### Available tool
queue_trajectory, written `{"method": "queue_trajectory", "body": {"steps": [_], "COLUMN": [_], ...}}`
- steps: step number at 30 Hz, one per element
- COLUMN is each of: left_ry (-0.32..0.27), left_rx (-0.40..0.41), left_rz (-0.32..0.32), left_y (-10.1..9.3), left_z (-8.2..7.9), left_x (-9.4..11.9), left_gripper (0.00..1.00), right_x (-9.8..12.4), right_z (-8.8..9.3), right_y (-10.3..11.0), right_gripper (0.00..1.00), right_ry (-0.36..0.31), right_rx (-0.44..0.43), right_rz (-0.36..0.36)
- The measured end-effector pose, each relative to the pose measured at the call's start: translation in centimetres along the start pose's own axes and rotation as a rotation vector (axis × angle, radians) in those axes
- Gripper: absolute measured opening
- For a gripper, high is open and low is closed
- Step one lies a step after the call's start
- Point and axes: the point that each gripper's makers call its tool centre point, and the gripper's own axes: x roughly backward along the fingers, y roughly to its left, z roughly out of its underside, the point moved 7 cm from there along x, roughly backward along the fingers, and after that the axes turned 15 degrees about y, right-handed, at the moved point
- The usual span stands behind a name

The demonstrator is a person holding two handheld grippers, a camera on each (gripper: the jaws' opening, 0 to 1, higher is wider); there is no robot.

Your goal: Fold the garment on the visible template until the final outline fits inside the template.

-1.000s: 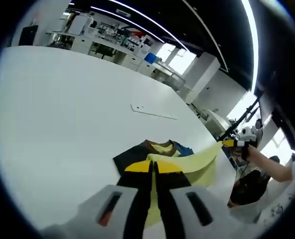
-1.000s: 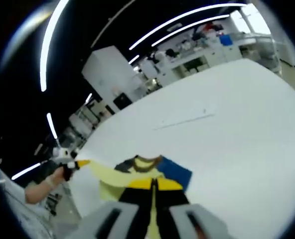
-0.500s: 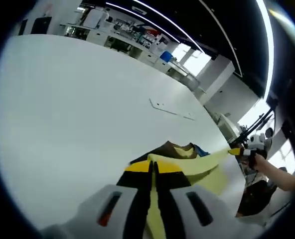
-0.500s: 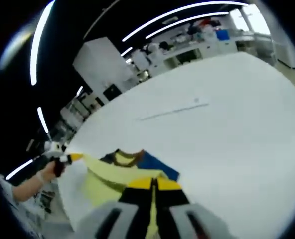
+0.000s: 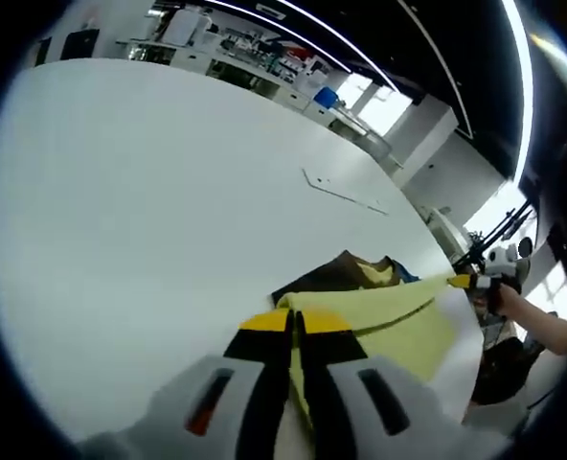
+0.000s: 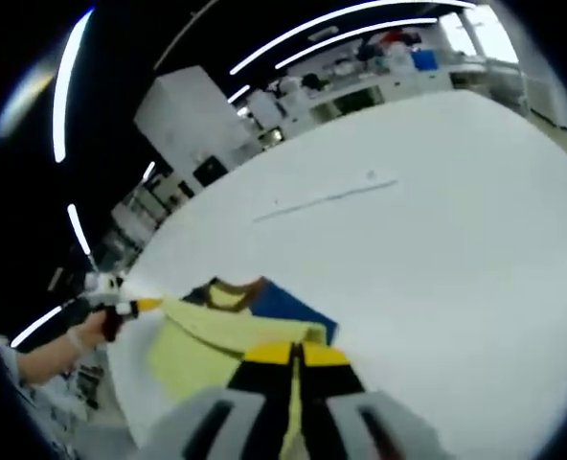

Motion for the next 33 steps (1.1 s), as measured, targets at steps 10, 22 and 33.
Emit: {"method": "queue_trajectory", "body": {"steps": [10,22,33], "left_ry": [-0.009,-0.014,0.023], "left_rx": [-0.079,-0.278,-0.421], "left_rz": [-0.008,0.072,0.199], "left_y": [0.0,-1.4,-2.7], "left_z": [0.3,1.0,2.1], "left_x": [0.3,1.5,1.8], "left_gripper": [0.12,0.51,0.87], "right_x": [0.0,0.5,-0.2], "right_z": [0.4,1.0,2.1], "right_y": [0.0,0.1,1.1], "right_gripper": [0.00,0.52,0.89], "right_ry": [-0.016,-0.057,-0.028], "right_rx": [0.139,0.240,0.322], "right_rz": [0.064,0.062,0.039]}}
